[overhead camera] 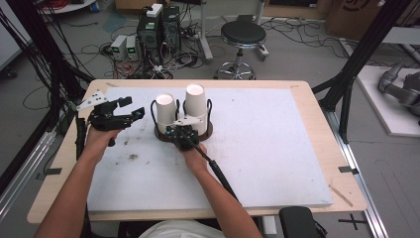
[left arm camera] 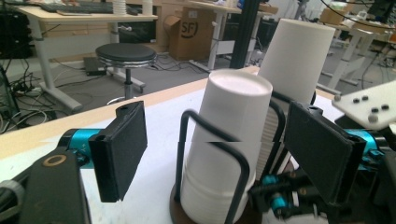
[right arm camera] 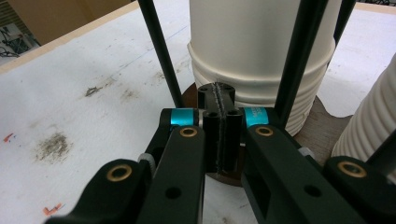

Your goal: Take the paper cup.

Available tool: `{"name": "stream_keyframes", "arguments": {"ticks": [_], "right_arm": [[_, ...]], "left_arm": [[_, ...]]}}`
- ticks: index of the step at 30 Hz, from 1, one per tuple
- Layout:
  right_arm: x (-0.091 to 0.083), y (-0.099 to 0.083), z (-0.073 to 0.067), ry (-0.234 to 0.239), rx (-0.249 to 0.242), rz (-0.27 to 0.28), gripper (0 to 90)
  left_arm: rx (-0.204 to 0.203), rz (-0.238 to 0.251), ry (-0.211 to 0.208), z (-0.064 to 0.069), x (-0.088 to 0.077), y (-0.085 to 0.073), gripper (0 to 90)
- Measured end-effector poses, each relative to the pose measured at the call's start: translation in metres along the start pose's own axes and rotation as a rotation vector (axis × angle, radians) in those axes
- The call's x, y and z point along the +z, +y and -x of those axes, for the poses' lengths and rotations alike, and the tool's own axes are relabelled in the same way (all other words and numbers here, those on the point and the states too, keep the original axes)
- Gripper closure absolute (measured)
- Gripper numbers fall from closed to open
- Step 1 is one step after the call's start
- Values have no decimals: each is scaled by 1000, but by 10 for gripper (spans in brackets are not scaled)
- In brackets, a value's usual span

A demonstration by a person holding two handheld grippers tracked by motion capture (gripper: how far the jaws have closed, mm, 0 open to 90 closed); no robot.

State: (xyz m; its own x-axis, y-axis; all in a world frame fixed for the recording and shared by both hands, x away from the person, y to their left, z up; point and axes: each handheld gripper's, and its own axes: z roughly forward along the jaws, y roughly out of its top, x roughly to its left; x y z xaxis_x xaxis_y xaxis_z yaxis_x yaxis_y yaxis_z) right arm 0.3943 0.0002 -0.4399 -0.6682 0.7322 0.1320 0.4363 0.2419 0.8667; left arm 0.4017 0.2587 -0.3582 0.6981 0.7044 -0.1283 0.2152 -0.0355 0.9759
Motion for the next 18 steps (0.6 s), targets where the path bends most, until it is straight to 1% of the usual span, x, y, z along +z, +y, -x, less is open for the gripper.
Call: {"name": "stream_keyframes", "arguments": {"ticks": [2, 5, 7, 9, 13, 15, 17, 18], "right_arm": [[0, 0, 0, 1, -1, 0, 900], [0, 0, 0, 2, 5, 0, 900], [0, 0, 0, 3, 1, -3, 900], [0, 0, 0, 4, 0, -3, 900], [0, 0, 1, 3, 0, -2, 900], [0, 0, 1, 4, 0, -3, 900], [0, 0, 1, 4, 1, -2, 900], [0, 0, 1, 7, 2, -2, 900]], "left_arm": [[1, -9, -15, -1, 7, 5, 216], [13, -33, -22, -1, 17, 11, 216], [20, -37, -31, 0, 23, 14, 216], [22, -37, -37, 0, 26, 15, 216], [25, -64, -58, 2, 39, 16, 216], [30, -77, -67, 4, 44, 16, 215], [38, -80, -76, 6, 50, 17, 216], [40, -91, -78, 7, 52, 17, 216]]}}
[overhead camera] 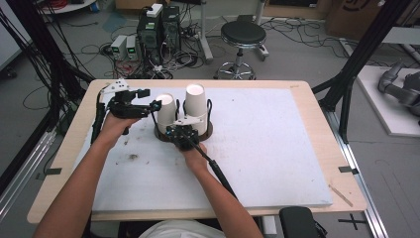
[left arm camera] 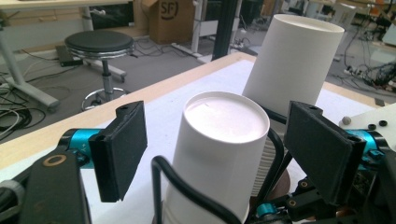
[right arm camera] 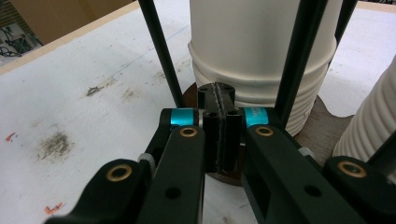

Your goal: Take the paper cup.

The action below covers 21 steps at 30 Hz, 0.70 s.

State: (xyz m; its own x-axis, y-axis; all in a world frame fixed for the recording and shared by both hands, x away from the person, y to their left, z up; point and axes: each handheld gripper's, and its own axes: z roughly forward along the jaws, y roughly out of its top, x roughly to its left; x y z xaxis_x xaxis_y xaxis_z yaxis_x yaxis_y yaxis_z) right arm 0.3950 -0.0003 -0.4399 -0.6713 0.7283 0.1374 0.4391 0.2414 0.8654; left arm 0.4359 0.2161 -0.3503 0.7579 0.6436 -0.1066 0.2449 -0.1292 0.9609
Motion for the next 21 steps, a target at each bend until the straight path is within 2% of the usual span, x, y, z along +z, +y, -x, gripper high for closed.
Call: {"name": "stream_keyframes", "arguments": {"ticks": [11, 21], "right_arm": [[0, 0, 0, 2, -1, -5, 900], [0, 0, 0, 2, -3, -4, 900]], "left_arm": [[12, -61, -7, 5, 19, -5, 218], [40, -74, 8, 5, 22, -5, 330]]}}
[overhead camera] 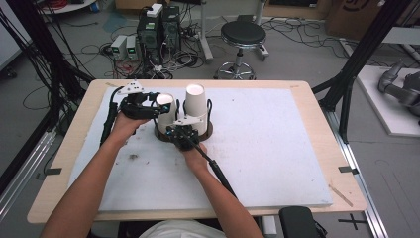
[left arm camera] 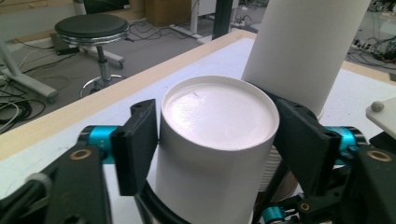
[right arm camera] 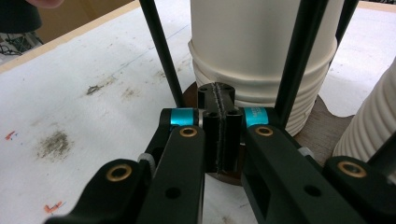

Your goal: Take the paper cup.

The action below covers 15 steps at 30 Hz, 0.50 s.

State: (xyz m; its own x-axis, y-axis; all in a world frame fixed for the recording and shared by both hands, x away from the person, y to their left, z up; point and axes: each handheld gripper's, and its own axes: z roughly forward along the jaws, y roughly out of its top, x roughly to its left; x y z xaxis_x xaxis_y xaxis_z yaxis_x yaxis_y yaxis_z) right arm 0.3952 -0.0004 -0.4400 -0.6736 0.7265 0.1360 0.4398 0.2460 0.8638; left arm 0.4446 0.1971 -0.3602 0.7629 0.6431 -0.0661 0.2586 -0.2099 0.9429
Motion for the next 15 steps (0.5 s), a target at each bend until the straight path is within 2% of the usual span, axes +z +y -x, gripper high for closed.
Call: {"name": "stream_keyframes", "arguments": {"ticks": [4, 9, 15], "right_arm": [[0, 0, 0, 0, 3, 2, 900], [0, 0, 0, 0, 4, 2, 900], [0, 0, 0, 1, 7, 2, 900]], "left_arm": [[29, -11, 11, 1, 0, 2, 340], [29, -18, 11, 1, -1, 4, 348], [21, -4, 8, 1, -4, 6, 355]]}}
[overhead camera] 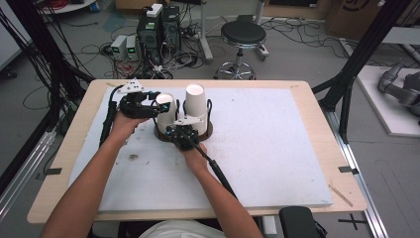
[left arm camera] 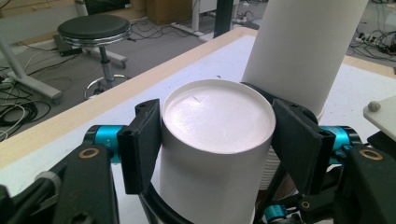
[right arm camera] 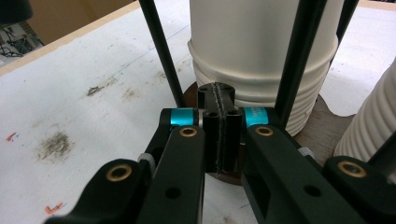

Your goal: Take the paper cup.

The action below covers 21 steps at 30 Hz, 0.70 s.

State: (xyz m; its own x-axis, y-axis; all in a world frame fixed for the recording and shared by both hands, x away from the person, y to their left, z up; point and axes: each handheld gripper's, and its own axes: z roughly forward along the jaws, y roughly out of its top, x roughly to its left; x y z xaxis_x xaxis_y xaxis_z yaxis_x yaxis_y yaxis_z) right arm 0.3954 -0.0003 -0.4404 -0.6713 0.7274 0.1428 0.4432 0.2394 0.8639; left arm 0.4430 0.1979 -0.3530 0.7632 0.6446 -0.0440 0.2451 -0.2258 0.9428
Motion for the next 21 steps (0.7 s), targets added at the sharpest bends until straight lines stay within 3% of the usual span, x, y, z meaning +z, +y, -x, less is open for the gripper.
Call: {"name": "stream_keyframes", "arguments": {"ticks": [9, 18, 21], "right_arm": [[0, 0, 0, -1, -2, 1, 900], [0, 0, 1, 5, -5, -11, 898], [-2, 1, 3, 31, -15, -20, 883]], "left_arm": [[-15, 82, -8, 0, -13, 16, 362], [2, 117, 12, 5, -28, 38, 361], [3, 121, 19, 8, -34, 42, 361]]}}
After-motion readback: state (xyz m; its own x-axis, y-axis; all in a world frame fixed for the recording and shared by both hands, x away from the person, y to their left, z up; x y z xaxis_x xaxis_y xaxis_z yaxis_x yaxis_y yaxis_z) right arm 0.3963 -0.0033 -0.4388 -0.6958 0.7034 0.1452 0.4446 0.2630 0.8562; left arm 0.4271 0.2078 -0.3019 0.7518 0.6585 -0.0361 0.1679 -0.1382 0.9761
